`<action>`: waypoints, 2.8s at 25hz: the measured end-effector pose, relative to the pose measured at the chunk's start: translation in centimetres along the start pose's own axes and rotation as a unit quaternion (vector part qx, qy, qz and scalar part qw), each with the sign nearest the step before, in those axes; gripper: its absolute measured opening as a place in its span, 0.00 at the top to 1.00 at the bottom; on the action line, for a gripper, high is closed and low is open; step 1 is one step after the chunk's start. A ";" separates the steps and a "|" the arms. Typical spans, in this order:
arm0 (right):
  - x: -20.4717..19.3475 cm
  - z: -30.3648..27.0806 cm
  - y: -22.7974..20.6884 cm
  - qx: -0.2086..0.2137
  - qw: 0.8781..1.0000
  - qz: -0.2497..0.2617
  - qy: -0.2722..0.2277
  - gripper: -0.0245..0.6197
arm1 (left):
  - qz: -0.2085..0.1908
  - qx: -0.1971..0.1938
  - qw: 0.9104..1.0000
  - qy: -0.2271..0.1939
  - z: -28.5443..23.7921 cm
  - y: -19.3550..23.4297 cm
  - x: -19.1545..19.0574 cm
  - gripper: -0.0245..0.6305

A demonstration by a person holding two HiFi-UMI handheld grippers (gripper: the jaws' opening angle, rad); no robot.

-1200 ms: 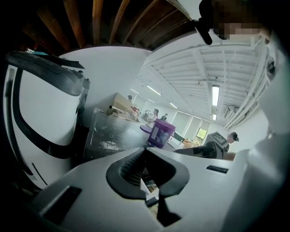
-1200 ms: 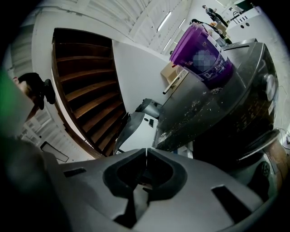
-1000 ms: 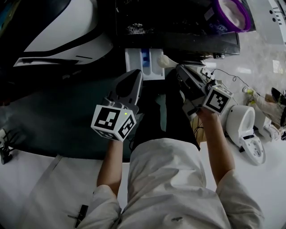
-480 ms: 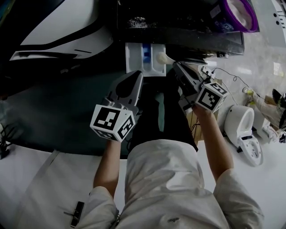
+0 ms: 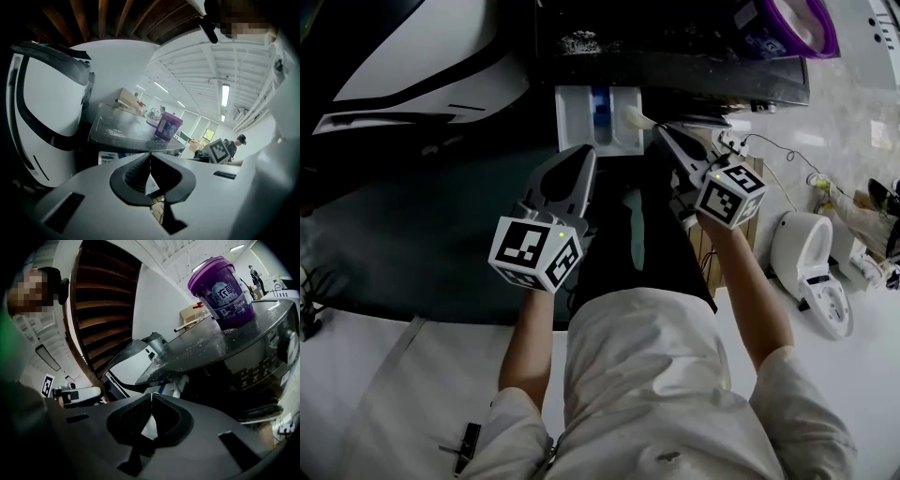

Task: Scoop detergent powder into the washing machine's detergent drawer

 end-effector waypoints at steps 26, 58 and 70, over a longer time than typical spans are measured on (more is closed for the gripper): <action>-0.7 -1.2 0.9 -0.012 0.978 0.199 0.062 0.95 | 0.011 0.010 1.000 0.005 0.3 0.2 -1.7 0.93; -2.6 -2.2 4.4 -0.044 0.853 0.503 0.135 0.95 | 0.015 0.010 1.000 0.009 0.6 0.6 -2.1 0.93; -3.1 -2.2 5.3 -0.052 0.804 0.576 0.139 0.95 | 0.015 0.015 1.000 0.006 1.1 0.5 -2.3 0.93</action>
Point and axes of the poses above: the fingertips, and each gripper's own axes: z backward along the fingers, y to its left, x out of its top, the point moved 5 cm from there along z, backward along the fingers, and after that the axes turned 3 degrees about z, right-handed, at the moved point
